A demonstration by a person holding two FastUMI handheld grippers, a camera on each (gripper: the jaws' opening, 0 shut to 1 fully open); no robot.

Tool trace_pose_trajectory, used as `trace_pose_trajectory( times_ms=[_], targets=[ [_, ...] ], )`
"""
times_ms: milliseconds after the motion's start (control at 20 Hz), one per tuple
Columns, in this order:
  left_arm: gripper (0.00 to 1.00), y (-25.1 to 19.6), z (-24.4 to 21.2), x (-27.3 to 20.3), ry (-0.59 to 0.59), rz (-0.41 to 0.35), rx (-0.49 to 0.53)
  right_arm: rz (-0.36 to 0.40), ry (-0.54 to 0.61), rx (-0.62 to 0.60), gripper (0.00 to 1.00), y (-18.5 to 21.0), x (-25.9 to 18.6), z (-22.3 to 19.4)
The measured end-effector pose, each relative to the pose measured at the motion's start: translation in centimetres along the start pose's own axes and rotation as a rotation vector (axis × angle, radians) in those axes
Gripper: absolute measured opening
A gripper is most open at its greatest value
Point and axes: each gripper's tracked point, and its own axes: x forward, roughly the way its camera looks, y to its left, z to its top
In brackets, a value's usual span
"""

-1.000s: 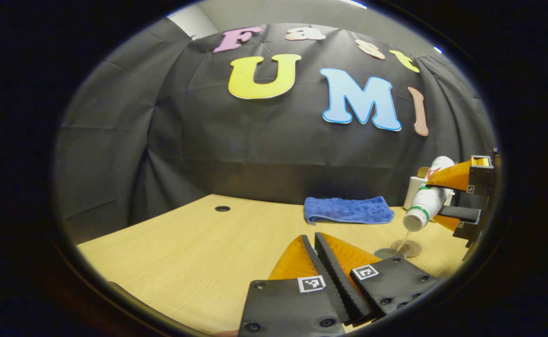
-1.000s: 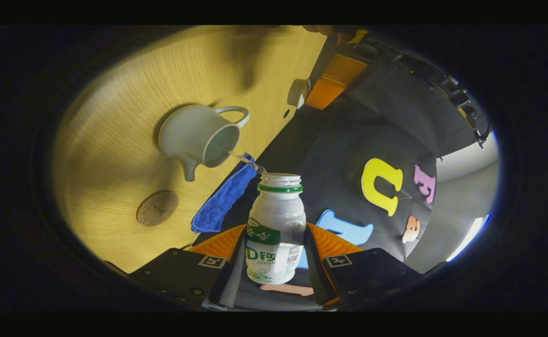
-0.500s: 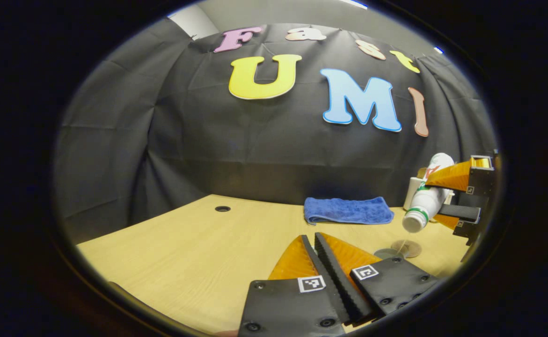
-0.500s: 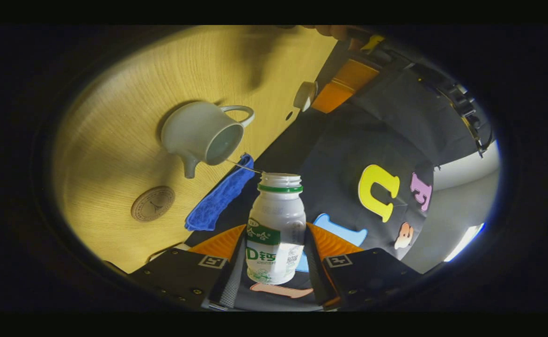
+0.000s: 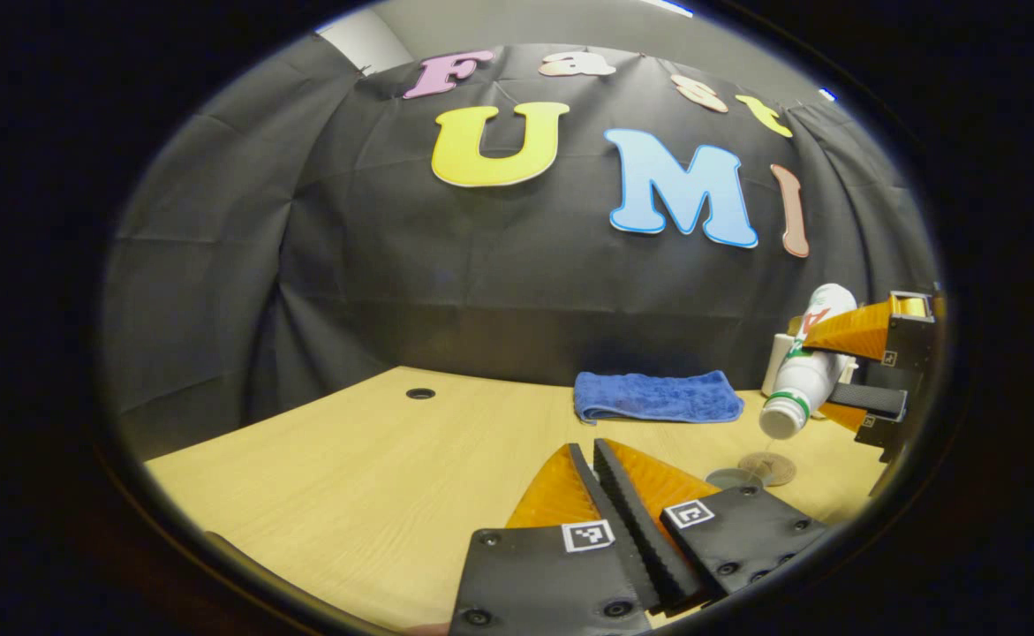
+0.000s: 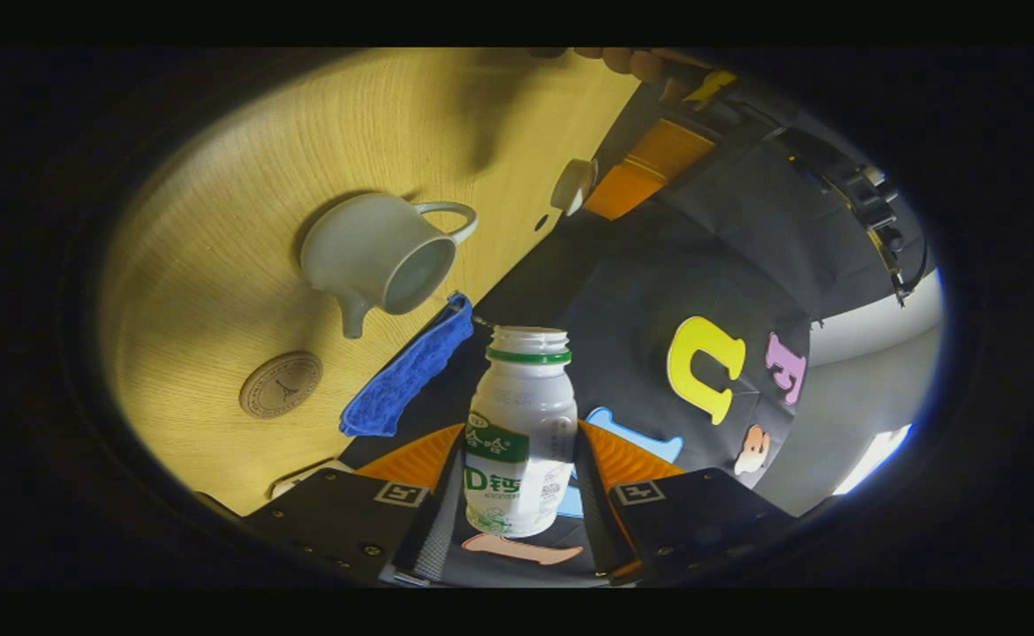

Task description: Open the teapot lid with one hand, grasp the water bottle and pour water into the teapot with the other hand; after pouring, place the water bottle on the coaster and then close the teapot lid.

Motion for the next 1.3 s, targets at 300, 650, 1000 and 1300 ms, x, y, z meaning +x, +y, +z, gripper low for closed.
trace_pose_trajectory(
  times_ms=[300,650,1000,1300],
  targets=[
    [0.08,-0.2,-0.1,0.0,0.001,-0.002,-0.002,0.037,-0.004,0.217,0.62,2.1,-0.4,0.1],
    [0.08,-0.8,0.0,0.0,0.001,-0.025,-0.011,0.051,0.042,0.488,0.62,4.0,-1.3,0.5],
    [0.09,-2.4,0.1,0.2,-0.009,-0.063,0.002,0.015,0.096,0.699,0.62,2.9,-1.2,-1.1],
    [0.08,-6.3,0.4,0.2,-0.015,-0.121,0.036,-0.019,0.128,0.755,0.62,3.2,-2.0,-3.0]
  ],
)
